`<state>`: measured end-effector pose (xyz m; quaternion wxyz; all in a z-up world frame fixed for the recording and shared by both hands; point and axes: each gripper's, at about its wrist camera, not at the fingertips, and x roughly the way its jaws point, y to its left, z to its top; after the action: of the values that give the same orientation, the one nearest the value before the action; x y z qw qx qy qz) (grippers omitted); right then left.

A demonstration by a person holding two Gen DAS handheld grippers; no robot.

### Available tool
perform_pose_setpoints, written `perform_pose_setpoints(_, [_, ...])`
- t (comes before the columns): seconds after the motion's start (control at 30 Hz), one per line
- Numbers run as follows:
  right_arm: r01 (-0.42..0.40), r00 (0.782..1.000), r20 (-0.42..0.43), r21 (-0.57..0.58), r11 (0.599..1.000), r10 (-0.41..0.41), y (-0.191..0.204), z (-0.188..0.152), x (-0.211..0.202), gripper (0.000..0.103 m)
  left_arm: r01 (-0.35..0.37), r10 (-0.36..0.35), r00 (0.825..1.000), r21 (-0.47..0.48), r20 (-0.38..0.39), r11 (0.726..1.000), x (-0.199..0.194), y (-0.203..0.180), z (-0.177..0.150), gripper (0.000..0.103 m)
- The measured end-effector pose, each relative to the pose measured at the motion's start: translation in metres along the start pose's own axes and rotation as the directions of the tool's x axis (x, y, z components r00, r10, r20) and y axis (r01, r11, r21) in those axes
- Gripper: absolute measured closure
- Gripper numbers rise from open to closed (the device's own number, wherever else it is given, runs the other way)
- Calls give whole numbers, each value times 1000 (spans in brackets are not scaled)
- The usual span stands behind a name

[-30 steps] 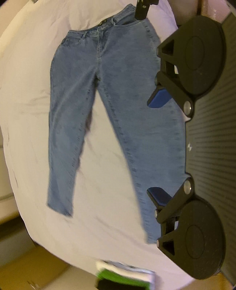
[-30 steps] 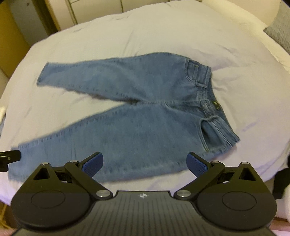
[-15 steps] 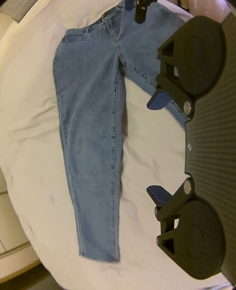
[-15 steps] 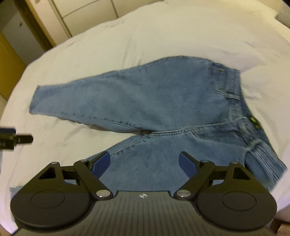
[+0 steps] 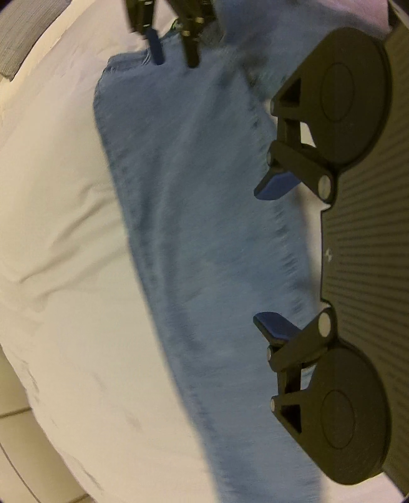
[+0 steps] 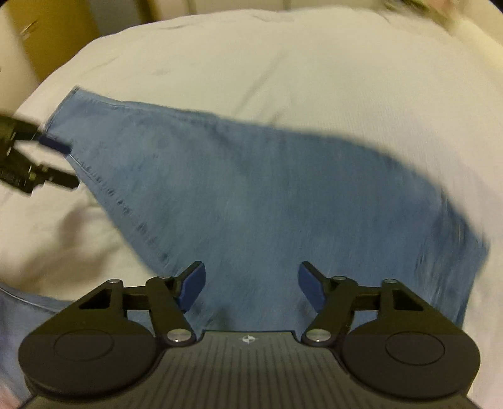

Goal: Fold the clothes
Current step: 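Grasp the jeans hem with the left gripper while the right gripper grasps the waistband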

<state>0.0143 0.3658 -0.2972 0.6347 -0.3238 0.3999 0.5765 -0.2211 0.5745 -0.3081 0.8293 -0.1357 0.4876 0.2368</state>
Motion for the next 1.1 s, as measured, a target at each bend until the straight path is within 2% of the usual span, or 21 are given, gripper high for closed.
perform_pose_setpoints(0.07, [-4,1000,9,-58,998,5,-11,20,11,50,-4,4,1000,20,-2,1000,14,13,7,30])
perform_pose_setpoints(0.1, [-7,1000,12,-83,997,8,-17,30,16,52,-8,8,1000,23,-8,1000,21,21,15,30])
perform_pose_setpoints(0.3, [-14,999,34,-145,989,19,-44,84,50,52,-36,40,998,76,-55,997,63,64,49,30])
perform_pose_setpoints(0.43, [-21,999,22,-173,985,25,-53,105,71,52,-45,56,995,120,-83,992,85,86,64,31])
perform_pose_setpoints(0.57, [-56,998,-21,-214,975,53,-63,113,88,52,-19,38,993,164,-113,986,101,102,71,32])
perform_pose_setpoints(0.63, [-91,995,-52,-239,967,80,-69,116,93,52,18,10,990,196,-141,980,109,110,74,32])
perform_pose_setpoints(0.73, [-149,987,-103,-276,950,125,-76,121,101,52,88,-41,980,241,-194,967,122,123,78,29])
perform_pose_setpoints(0.8, [-189,978,-141,-296,936,153,-81,124,107,52,135,-71,967,258,-244,957,132,133,80,19])
perform_pose_setpoints(0.93, [-272,953,-214,-299,915,214,-88,129,119,52,190,-94,936,262,-340,946,152,153,79,16])
perform_pose_setpoints(1.0, [-303,941,-243,-294,906,236,-88,130,124,57,206,-96,926,277,-364,939,159,155,77,17])
perform_pose_setpoints(1.03, [-316,935,-258,-289,903,245,-88,131,127,64,210,-95,925,288,-367,934,159,154,76,17])
perform_pose_setpoints(1.1, [-319,929,-283,-275,907,240,-85,130,131,78,215,-96,929,308,-358,927,155,151,73,28])
